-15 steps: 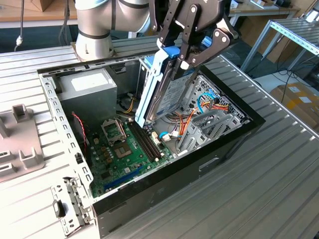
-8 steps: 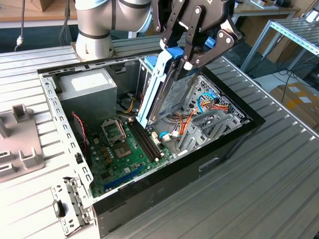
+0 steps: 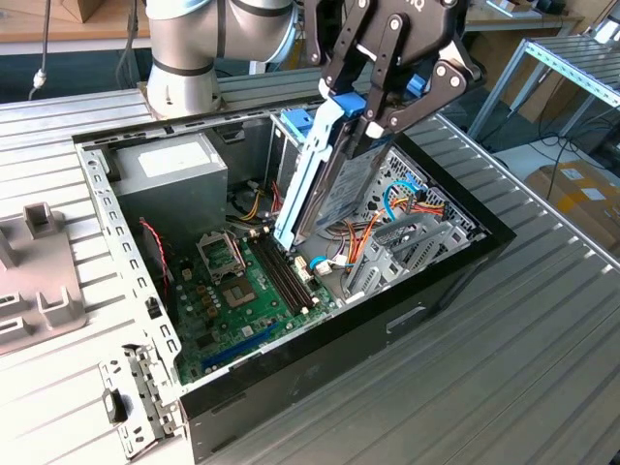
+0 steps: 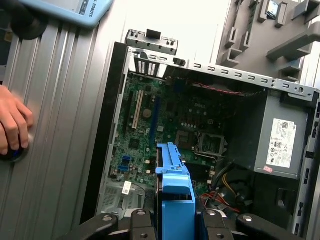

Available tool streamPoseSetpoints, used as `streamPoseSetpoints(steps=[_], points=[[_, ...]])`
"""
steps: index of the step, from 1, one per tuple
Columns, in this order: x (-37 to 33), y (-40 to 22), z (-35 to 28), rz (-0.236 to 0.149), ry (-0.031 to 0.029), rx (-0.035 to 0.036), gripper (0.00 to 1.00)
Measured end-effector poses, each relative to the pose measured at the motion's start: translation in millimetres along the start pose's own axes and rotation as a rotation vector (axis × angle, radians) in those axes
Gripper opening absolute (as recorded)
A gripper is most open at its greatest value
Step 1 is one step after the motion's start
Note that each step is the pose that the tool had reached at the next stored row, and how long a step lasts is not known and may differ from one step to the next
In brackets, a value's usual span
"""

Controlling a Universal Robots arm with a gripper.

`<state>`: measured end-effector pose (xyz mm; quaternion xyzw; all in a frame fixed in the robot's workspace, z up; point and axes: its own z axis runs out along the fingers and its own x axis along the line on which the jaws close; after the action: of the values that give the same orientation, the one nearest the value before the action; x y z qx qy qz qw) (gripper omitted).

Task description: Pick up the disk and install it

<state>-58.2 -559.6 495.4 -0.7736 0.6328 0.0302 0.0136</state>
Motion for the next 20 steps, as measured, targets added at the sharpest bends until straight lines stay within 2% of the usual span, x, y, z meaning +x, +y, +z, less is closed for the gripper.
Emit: streamPoseSetpoints(steps=[20], points=[[10.7,-8.3,0.0,-0.02,0.0003,-0.0013,0.37]])
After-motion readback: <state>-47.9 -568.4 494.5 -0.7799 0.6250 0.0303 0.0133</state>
